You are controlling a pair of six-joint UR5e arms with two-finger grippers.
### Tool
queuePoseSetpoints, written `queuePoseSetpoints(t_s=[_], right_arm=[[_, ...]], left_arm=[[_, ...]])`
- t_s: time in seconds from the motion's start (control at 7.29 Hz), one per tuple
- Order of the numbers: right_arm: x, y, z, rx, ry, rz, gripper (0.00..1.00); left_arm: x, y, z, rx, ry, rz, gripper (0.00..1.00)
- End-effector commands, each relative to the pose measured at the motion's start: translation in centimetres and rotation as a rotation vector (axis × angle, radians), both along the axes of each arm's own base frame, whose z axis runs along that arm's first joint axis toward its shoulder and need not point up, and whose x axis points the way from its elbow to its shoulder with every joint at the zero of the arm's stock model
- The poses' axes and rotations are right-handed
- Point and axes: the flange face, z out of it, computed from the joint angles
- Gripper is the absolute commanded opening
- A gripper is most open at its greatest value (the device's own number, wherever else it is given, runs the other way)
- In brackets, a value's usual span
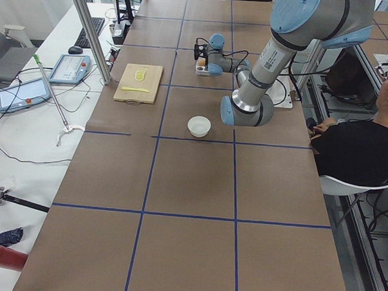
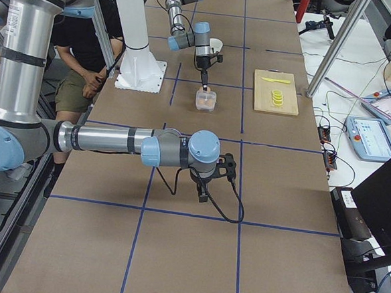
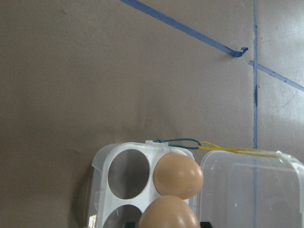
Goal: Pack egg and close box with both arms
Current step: 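Lower the egg into the empty carton slot and open the left gripper, then raise the left gripper from the carton while the right arm reaches in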
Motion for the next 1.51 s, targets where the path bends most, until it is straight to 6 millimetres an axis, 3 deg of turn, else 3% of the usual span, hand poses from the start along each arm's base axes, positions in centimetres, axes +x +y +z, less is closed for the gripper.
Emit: queuePoseSetpoints(t_s=[0.0,0.41,0.55,0.69,0.96,1.1,1.37], right_arm=[[0.0,0.0,-0.1,0.001,-0.002,0.000,1.00],[0.0,0.0,-0.1,0.001,-0.002,0.000,1.00],[-0.4,-0.1,-0.3,0.009,-0.002,-0.007,1.00],[-1.5,-0.4,-0.9,0.034,-0.007,-0.010,1.00],[-7.0,-1.1,-3.2,-0.030,-0.043,0.064,1.00],[-10.7,-1.0,-5.1,-0.046,-0.085,0.113,1.00],[-20.5,-0.9,-9.5,-0.076,-0.139,0.199,1.00]], left_arm=[[0.2,-0.1,0.2,-0.002,-0.005,-0.001,0.91],[0.2,-0.1,0.4,0.000,-0.010,0.000,0.91],[-0.6,-1.2,0.5,0.029,-0.023,-0.010,0.89],[-2.6,-3.4,2.0,0.061,-0.060,-0.032,0.89],[-9.2,-7.3,4.4,0.131,-0.191,0.018,0.87],[-14.4,-9.2,5.9,0.173,-0.241,0.041,0.87],[-22.3,-12.4,12.1,0.302,-0.354,0.052,0.87]])
